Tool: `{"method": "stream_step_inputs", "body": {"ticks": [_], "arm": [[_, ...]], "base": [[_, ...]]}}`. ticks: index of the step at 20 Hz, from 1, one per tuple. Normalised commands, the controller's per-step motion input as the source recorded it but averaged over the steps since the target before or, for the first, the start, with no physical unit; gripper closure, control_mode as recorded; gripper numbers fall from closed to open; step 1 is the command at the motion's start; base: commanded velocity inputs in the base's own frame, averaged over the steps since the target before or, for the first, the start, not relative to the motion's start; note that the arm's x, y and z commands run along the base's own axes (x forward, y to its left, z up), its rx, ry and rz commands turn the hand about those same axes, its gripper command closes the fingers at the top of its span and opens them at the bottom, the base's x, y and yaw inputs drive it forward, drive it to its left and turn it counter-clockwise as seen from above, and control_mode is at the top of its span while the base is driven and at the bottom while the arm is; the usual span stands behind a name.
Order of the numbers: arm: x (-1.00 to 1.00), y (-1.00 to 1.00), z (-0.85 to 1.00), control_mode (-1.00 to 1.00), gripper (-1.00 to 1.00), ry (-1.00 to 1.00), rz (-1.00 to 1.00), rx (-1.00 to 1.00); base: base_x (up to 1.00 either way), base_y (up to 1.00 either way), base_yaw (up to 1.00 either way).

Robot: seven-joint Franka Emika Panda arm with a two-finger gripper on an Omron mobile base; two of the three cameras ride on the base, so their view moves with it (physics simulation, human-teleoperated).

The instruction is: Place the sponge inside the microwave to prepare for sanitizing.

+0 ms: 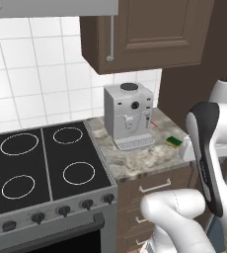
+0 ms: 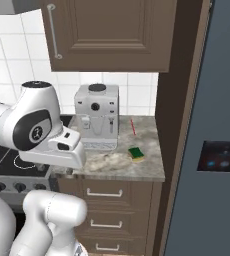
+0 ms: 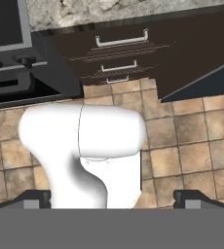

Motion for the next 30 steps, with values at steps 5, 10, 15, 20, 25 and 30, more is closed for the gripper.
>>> {"method": "stream_step_inputs", "body": {"ticks": [5,10,15,20,25,30], "arm": [[0.00,0.00,0.00,1.00,-1.00,0.00,0.00,0.00],[0.00,0.00,0.00,1.00,-1.00,0.00,0.00,0.00],[0.00,0.00,0.00,1.00,-1.00,0.00,0.00,0.00],[0.06,-0.03,0.00,-1.00,-1.00,0.00,0.00,0.00],[0.29,-0.31,0.01,-1.00,-1.00,0.00,0.01,0.00],[0.54,-0.56,-0.06,-1.00,-1.00,0.04,0.00,-0.01]], "base": [[0.39,0.00,0.00],[0.72,0.00,0.00],[0.42,0.00,0.00],[0.12,0.00,0.00],[0.00,0.00,0.00],[0.00,0.00,0.00]]}}
